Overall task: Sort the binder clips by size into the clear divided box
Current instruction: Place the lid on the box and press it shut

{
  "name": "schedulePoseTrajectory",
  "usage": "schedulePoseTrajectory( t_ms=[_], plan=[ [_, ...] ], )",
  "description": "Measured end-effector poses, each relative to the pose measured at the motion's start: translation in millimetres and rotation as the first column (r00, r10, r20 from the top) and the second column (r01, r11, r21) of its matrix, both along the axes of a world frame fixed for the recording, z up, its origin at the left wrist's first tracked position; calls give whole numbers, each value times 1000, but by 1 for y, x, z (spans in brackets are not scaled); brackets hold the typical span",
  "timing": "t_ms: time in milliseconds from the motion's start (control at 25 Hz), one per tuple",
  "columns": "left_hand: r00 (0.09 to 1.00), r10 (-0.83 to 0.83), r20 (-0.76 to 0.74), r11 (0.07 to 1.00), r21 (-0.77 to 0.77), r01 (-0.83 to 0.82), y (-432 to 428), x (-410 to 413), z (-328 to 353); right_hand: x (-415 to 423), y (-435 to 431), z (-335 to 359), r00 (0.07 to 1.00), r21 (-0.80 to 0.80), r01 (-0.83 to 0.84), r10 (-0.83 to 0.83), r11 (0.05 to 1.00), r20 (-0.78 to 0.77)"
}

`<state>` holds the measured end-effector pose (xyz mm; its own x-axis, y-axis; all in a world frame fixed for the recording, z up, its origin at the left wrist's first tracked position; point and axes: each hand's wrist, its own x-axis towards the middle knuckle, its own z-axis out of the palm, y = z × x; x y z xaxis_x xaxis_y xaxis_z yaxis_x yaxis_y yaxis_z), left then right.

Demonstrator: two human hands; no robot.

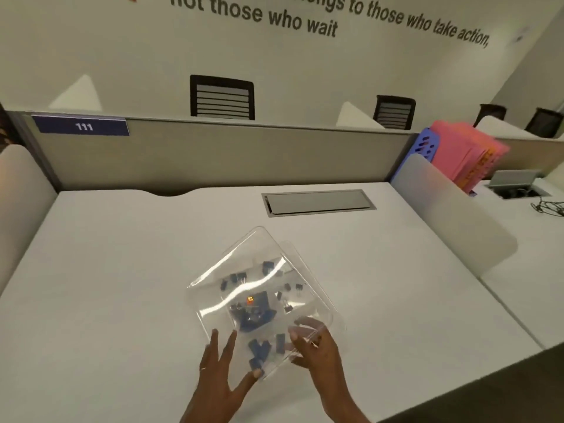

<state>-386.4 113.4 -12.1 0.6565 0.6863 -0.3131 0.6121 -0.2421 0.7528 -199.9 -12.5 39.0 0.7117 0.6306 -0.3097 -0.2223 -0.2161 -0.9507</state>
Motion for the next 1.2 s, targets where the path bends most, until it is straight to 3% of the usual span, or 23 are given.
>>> schedulePoseTrajectory(
  t_ms=[160,360,520,800,1000,1200],
  plan=[
    [996,-14,90,999,41,10,5,21,-1,43,-29,-5,995,-158,83,-73,984,70],
    [993,-70,94,992,110,60,7,40,6,87,-61,-14,945,-409,76,65,909,319],
    [995,-46,92,994,108,36,12,57,10,117,-52,-19,878,-296,190,-27,936,479],
    [967,96,235,995,-8,-96,15,55,10,136,-37,-35,889,-193,-82,159,978,430],
    [945,155,287,984,41,-174,9,67,16,138,-70,-35,909,-201,-151,215,968,356],
    [924,131,358,986,48,-158,-10,85,13,147,-96,-32,905,-220,-120,198,968,378]
  ],
)
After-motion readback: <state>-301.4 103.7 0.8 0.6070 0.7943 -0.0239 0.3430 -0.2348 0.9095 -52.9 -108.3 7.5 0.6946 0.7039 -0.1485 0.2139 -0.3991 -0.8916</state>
